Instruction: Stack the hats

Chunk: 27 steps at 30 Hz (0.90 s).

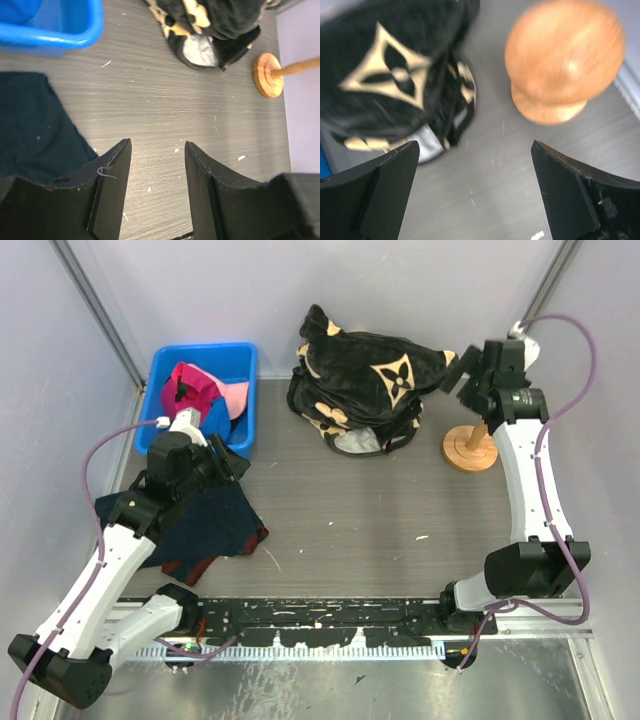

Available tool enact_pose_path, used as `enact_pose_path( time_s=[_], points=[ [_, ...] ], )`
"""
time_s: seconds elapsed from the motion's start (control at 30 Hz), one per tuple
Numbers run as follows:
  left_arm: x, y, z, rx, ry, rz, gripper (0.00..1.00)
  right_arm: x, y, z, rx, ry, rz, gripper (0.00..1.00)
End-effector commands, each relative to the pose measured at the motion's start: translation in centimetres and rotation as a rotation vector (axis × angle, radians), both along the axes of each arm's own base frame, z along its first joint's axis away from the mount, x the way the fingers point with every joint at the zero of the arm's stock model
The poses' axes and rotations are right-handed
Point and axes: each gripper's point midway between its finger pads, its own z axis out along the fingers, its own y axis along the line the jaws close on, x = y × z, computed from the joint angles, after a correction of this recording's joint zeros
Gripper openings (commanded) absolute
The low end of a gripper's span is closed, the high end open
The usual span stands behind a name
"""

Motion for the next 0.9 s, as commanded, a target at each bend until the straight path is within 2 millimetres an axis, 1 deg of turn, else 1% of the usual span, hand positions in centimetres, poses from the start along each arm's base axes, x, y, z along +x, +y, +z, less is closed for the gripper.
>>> enact_pose_path(
  time_s=[0.0, 0.07, 0.13, 0.17, 0.27, 0.3, 0.33, 0.4, 0.5, 0.53, 0.67, 0.87],
  points=[
    [0.7, -3.1, 2.7, 0.001, -0.105, -0.206, 0.54, 2.4, -3.9, 7.1, -0.121, -0.167, -0.144, 1.00],
    [1.0, -3.5, 2.3, 0.021, -0.086, -0.229, 0.54, 3.4, -5.7, 7.5, -0.162, -0.163, -0.198, 1.00],
    [1.2, -3.6, 2.0, 0.031, -0.076, -0.238, 0.55, 4.4, -7.6, 7.2, -0.199, -0.136, -0.246, 1.00],
    [1.3, -3.7, 1.9, 0.033, -0.073, -0.242, 0.56, 5.0, -8.4, 6.9, -0.207, -0.125, -0.262, 1.00],
    [1.4, -3.8, 1.2, 0.041, -0.061, -0.251, 0.56, 6.1, -11.0, 4.8, -0.195, -0.080, -0.305, 1.00],
    [1.4, -3.9, 1.0, 0.042, -0.056, -0.253, 0.56, 6.5, -12.1, 4.0, -0.175, -0.073, -0.316, 1.00],
    [1.5, -4.0, 0.8, 0.045, -0.050, -0.258, 0.56, 6.5, -13.8, 3.5, -0.146, -0.076, -0.344, 1.00],
    [1.5, -4.0, 0.3, 0.051, -0.040, -0.263, 0.56, 7.4, -15.9, 2.5, -0.056, -0.106, -0.344, 1.00],
    [1.6, -3.9, -0.3, 0.064, -0.030, -0.264, 0.56, 9.3, -18.1, 1.2, 0.068, -0.128, -0.314, 0.98],
    [1.7, -4.0, -0.7, 0.069, -0.017, -0.266, 0.56, 10.6, -19.4, 0.1, 0.117, -0.123, -0.293, 0.97],
    [1.9, -4.1, -1.5, 0.069, 0.008, -0.263, 0.56, 11.9, -20.8, -2.4, 0.190, -0.105, -0.294, 0.96],
    [2.1, -4.0, -2.5, 0.072, 0.040, -0.245, 0.55, 13.0, -21.0, -8.3, 0.283, -0.010, -0.292, 0.94]
  ],
)
